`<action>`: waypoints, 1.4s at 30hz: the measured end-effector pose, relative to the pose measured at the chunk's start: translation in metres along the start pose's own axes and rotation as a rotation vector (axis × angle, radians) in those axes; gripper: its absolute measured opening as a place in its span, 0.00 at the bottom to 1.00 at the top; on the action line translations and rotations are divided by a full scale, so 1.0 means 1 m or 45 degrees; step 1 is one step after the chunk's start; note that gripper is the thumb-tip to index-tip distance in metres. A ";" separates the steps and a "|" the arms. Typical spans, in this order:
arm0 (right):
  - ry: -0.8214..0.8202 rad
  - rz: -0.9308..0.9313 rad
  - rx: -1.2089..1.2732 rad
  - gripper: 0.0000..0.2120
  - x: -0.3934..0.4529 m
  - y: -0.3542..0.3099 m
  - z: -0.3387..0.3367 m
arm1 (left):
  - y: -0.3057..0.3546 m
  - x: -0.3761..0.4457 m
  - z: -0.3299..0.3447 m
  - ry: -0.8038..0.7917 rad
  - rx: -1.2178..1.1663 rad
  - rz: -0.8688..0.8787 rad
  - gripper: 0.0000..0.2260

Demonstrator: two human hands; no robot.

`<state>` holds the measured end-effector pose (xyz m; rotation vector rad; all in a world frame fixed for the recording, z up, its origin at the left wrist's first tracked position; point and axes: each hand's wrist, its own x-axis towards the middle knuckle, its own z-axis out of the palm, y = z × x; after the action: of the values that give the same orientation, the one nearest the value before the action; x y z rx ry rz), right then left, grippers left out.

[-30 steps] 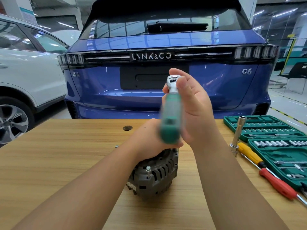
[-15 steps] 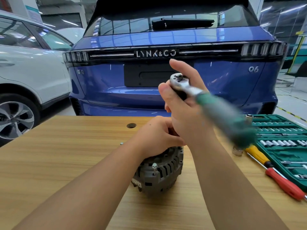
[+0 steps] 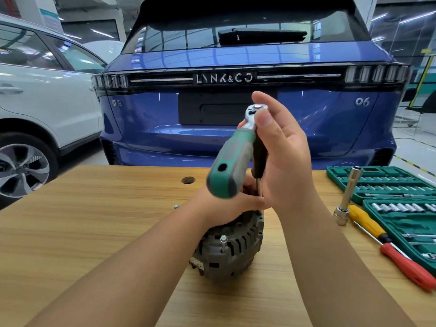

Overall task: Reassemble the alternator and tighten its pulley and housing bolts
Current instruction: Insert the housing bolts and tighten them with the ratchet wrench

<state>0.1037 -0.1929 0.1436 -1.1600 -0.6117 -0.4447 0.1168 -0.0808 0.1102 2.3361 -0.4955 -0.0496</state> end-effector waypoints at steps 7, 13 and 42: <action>0.375 0.033 -0.097 0.09 0.010 -0.002 -0.015 | -0.008 0.008 0.002 -0.017 0.067 0.079 0.03; -0.024 0.044 0.180 0.15 0.010 0.001 -0.022 | -0.011 0.009 0.001 0.003 0.091 0.064 0.05; 0.057 0.089 0.066 0.11 0.010 0.000 -0.020 | -0.010 0.009 0.000 0.006 0.083 0.056 0.04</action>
<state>0.1159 -0.2116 0.1448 -1.1159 -0.5391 -0.3920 0.1284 -0.0771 0.1041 2.3873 -0.5533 -0.0071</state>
